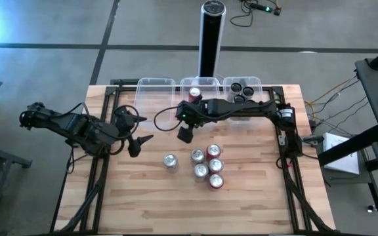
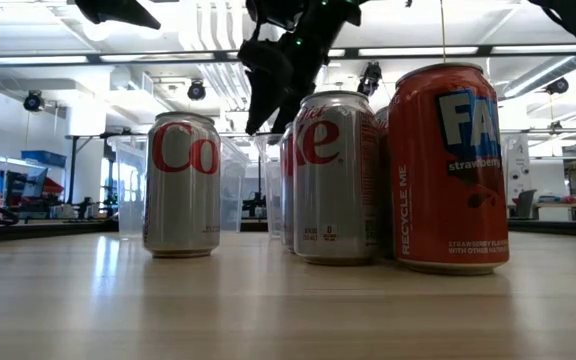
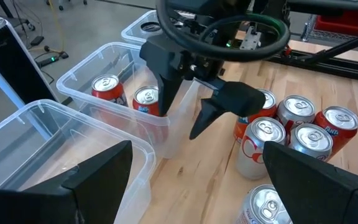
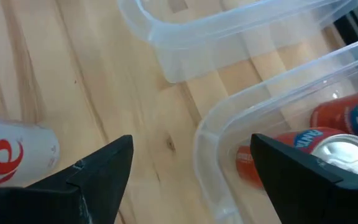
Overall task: Sort soda cans
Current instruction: Put the red soda can into the middle white bin
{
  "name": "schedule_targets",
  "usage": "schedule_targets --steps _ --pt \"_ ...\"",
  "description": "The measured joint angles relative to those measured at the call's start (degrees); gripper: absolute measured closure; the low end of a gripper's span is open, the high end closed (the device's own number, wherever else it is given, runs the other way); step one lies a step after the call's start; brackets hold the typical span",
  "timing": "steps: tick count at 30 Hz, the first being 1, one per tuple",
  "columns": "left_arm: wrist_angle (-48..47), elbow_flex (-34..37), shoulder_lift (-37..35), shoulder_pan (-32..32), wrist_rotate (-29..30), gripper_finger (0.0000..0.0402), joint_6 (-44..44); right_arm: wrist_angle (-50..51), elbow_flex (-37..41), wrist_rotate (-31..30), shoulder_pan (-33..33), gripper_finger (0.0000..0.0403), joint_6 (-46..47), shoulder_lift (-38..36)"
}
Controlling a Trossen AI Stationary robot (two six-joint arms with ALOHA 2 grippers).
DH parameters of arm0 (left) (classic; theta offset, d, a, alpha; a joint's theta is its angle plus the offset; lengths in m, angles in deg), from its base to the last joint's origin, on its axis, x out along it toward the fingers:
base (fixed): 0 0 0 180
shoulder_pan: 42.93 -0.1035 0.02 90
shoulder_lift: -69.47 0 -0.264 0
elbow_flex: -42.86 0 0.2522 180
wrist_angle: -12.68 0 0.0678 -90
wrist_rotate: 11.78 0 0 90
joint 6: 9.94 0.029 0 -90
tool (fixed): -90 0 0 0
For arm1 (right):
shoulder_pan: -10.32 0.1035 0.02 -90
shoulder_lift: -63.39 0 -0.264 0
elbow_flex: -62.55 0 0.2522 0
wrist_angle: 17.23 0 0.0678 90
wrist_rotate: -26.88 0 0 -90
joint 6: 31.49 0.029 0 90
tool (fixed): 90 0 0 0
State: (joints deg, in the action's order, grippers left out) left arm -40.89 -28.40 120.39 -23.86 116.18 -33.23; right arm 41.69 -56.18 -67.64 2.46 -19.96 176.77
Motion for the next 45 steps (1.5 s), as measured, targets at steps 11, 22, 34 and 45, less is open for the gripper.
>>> schedule_targets --steps 11,22,34,45 --pt "0.02 0.0 0.0 0.0 0.0 0.0056 0.25 -4.08 0.24 2.02 -0.06 0.011 1.12 0.09" --pt "0.02 0.0 -0.02 0.0 -0.01 0.0056 0.1 -0.97 -2.34 2.07 0.55 0.0106 2.87 -1.2" --pt "0.17 0.0 -0.47 0.0 0.26 0.0056 1.2 39.89 -17.79 -8.6 14.12 0.0037 27.47 -4.19" --pt "6.4 0.0 -0.37 0.0 0.49 0.0056 7.52 39.16 -4.23 -3.25 17.72 0.003 35.15 -4.63"
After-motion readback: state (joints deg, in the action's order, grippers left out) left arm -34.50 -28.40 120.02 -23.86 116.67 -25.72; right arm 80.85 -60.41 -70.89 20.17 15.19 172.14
